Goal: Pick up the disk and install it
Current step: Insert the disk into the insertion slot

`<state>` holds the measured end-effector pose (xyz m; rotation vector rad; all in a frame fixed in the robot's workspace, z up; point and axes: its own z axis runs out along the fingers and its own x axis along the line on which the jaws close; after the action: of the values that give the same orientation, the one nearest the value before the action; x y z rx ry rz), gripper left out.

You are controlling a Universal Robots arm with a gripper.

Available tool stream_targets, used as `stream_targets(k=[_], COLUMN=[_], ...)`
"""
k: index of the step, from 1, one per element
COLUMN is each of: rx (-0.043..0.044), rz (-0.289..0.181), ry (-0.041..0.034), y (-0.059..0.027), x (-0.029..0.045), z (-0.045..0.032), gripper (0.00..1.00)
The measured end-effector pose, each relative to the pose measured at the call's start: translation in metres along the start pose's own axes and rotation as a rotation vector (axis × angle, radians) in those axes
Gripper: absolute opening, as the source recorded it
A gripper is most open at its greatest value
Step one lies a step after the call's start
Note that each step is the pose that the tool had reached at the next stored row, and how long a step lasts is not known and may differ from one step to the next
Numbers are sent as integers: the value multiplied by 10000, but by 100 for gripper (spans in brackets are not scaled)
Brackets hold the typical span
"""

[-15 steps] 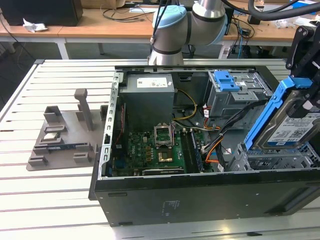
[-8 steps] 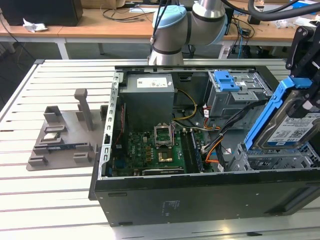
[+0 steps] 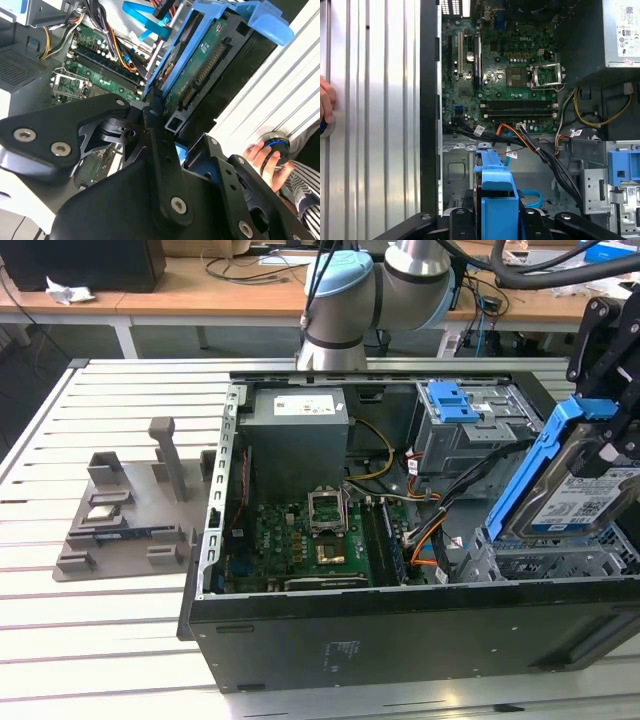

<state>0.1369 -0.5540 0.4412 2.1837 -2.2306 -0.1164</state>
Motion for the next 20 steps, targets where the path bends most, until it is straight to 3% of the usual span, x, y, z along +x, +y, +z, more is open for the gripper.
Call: stream_targets(k=[2,11,20], rx=[-3,-3,-8], rz=[-69,-79,-78], ry=[62,63,62], y=[-29,-24,-34], x=[-2,-2,8], z=[24,178,439], gripper=[36,36,36])
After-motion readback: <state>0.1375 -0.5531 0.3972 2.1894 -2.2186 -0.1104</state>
